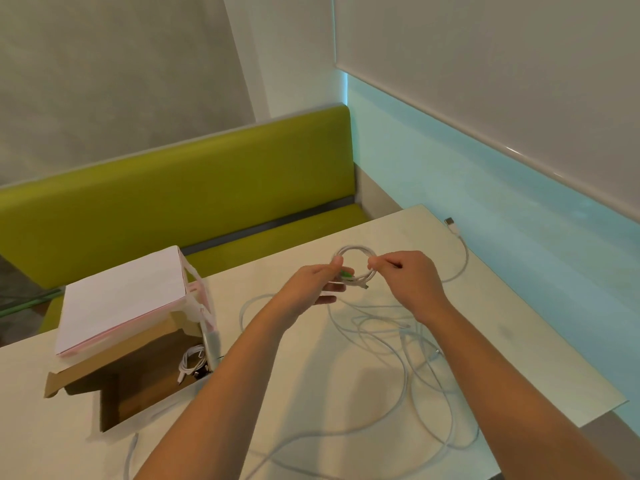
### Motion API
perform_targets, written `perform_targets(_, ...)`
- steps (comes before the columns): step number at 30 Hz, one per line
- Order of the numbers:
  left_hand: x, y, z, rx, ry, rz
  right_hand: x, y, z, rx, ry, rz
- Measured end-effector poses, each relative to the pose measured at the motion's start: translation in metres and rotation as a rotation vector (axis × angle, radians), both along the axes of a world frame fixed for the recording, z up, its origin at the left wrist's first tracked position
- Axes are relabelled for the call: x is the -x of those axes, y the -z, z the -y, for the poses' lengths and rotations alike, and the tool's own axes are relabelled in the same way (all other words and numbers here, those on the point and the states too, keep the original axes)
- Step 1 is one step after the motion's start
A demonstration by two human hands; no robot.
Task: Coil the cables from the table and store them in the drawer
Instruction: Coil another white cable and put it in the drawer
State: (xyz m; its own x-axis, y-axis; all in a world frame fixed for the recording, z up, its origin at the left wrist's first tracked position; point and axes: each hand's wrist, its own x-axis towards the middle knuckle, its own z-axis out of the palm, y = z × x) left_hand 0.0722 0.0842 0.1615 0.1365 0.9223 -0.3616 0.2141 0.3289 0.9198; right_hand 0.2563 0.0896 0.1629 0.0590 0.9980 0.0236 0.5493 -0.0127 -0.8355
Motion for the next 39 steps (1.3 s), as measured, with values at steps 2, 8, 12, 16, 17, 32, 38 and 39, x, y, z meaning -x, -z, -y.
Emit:
perform_targets(2,0.005,-0.003,-0.004,-0.065,0.038,-0.105,-0.003,0.001,0.0,0.041,-0.062,0.055)
perform_targets(8,0.007,-0.011,-0.013,-0.211,0.069,-0.22,-0.005,0.002,0.001,0.111,-0.199,0.022)
perform_targets(12,0.008,-0.006,-0.013,-0.247,-0.089,-0.144,-0.019,0.007,0.001,0.048,-0.223,-0.028)
perform_targets(16,0.014,-0.006,-0.011,-0.206,-0.274,0.019,-0.043,0.03,-0.007,-0.084,-0.045,0.194)
perform_targets(17,0.016,-0.006,-0.011,-0.18,-0.316,0.079,-0.047,0.037,-0.007,-0.105,0.011,0.209)
perform_targets(32,-0.008,-0.004,-0.001,0.051,-0.435,0.442,-0.015,0.044,0.003,0.236,0.185,-0.99)
perform_targets(38,-0.016,-0.001,0.001,0.033,-0.456,0.402,-0.001,0.035,-0.001,0.261,0.122,-1.256)
perform_targets(39,-0.017,0.0,0.002,0.025,-0.462,0.398,0.002,0.034,-0.001,0.255,0.122,-1.288)
